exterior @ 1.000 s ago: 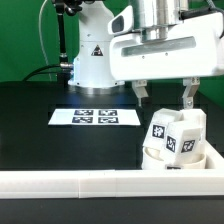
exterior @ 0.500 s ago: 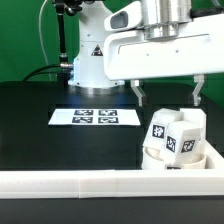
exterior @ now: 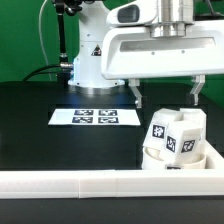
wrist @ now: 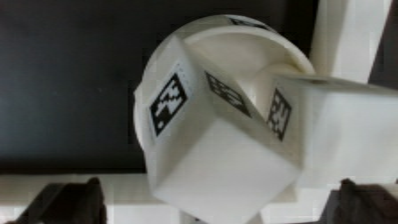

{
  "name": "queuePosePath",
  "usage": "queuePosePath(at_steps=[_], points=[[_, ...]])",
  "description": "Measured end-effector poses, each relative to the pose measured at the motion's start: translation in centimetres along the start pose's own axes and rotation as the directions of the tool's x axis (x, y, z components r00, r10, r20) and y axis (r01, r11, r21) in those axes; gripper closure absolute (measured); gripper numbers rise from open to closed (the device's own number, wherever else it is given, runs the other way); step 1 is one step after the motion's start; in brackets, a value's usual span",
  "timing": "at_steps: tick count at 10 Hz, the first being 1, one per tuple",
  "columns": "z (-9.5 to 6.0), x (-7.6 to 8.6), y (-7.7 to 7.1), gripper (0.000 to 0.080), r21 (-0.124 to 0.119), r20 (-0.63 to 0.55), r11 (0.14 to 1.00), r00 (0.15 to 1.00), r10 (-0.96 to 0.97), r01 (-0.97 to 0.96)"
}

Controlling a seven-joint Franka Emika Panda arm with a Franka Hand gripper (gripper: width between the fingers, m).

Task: Assemble stool

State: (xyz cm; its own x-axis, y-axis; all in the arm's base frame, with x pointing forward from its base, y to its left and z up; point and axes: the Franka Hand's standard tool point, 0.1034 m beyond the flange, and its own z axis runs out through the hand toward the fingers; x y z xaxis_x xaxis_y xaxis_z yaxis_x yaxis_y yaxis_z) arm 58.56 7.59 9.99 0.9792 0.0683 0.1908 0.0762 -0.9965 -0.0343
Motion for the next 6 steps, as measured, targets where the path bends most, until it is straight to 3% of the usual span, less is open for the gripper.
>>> queuePosePath(at_steps=[2, 6], points=[[0.2, -0.2, 0.9, 0.015, 0.011, 0.015, 0.974, 0.974, -0.228, 0.228], [0.2, -0.3, 1.7, 0.015, -0.015, 0.036, 0.901, 0.9, -0.433, 0.434]])
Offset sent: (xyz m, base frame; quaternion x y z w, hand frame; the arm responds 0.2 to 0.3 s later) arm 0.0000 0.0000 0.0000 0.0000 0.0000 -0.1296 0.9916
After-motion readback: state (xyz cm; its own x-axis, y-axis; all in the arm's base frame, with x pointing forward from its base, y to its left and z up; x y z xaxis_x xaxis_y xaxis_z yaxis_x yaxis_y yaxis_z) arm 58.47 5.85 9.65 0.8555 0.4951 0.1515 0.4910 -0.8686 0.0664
